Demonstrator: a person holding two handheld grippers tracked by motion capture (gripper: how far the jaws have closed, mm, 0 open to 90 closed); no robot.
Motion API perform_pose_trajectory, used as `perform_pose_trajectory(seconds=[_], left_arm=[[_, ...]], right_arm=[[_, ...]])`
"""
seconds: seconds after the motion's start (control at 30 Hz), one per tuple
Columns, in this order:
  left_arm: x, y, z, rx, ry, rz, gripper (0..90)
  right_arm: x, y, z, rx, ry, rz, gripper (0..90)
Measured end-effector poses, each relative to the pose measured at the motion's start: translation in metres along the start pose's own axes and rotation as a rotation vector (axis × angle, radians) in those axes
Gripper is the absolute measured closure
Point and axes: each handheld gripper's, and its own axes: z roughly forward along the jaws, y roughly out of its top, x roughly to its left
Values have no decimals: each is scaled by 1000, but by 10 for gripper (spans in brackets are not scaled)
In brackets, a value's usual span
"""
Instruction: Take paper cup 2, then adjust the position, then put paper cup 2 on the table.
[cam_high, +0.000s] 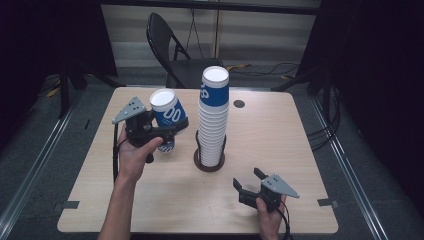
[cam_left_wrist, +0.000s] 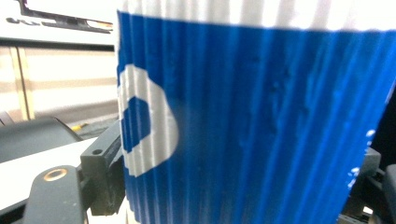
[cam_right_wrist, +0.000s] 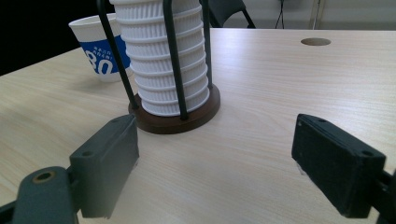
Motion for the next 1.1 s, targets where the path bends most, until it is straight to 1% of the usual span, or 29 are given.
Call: perform_pose_trajectory(seconds=[0.03, 0.07, 0.1, 0.13, 0.2, 0.23, 0.3, 0.37, 0.4, 0.43, 0.47, 0.57, 0.63, 0.67, 0.7, 0.73, 0.77, 0.8, 0.83, 0.87, 0.9, 0.93, 1.03, 1.07, 1.1], left_arm=[[0, -4, 0, 12, 1, 1, 183], [0, -4, 0, 12, 1, 1, 182], [-1, -11, 0, 33, 6, -1, 183], [-1, -13, 1, 31, 0, -7, 183], [-2, -19, 1, 43, -8, -14, 183], [-3, -21, 2, 46, -1, -20, 183], [-4, -27, 1, 54, -16, -31, 183], [-6, -31, 1, 60, -15, -31, 183], [-7, -34, 1, 75, -30, -36, 183], [-8, -36, 2, 74, -34, -42, 183], [-11, -39, 2, 67, -33, -52, 183], [-17, -47, 5, 85, -44, -44, 183], [-22, -52, 6, 90, -55, -60, 183], [-24, -55, 7, 92, -65, -56, 183], [-27, -58, 7, 99, -63, -54, 183], [-29, -62, 8, 106, -69, -63, 183], [-30, -64, 9, 107, -75, -71, 183], [-31, -68, 10, 114, -80, -73, 183], [-32, -70, 10, 119, -83, -83, 183], [-33, -74, 11, 121, -94, -105, 183], [-32, -77, 11, 122, -104, -115, 183], [-32, -78, 11, 120, -101, -120, 183], [-33, -86, 13, 139, -110, -145, 183], [-34, -88, 14, 163, -108, -144, 183], [-35, -91, 15, 171, -112, -159, 184]], right_arm=[[1, 0, 0, 4, -1, -8, 145], [1, 0, 0, 5, -1, -11, 145], [2, 0, 0, 5, 1, -10, 144], [3, 0, 0, 7, 5, -5, 144], [4, 0, 0, 12, 15, -12, 141], [6, 0, 0, 15, 17, -17, 141], [9, 0, 1, 20, 23, -12, 139], [11, -1, 2, 16, 32, -16, 138], [12, -1, 2, 13, 35, -18, 138], [14, -1, 3, 18, 42, -18, 138], [15, -1, 3, 20, 46, -18, 137], [19, 0, 5, 14, 58, -18, 137], [23, 1, 4, 13, 70, -21, 137], [24, 1, 4, 12, 76, -22, 137], [26, 2, 4, 11, 81, -24, 136], [28, 3, 4, 4, 90, -19, 137], [30, 5, 4, -5, 106, -26, 136], [31, 6, 5, -6, 109, -28, 137], [34, 8, 5, -11, 116, -26, 137], [36, 8, 5, -16, 125, -28, 137], [39, 9, 5, -15, 131, -35, 138], [40, 10, 5, -16, 135, -41, 138], [45, 10, 7, -7, 135, -44, 138], [47, 10, 8, -9, 136, -43, 139], [48, 9, 9, -9, 136, -42, 139]])
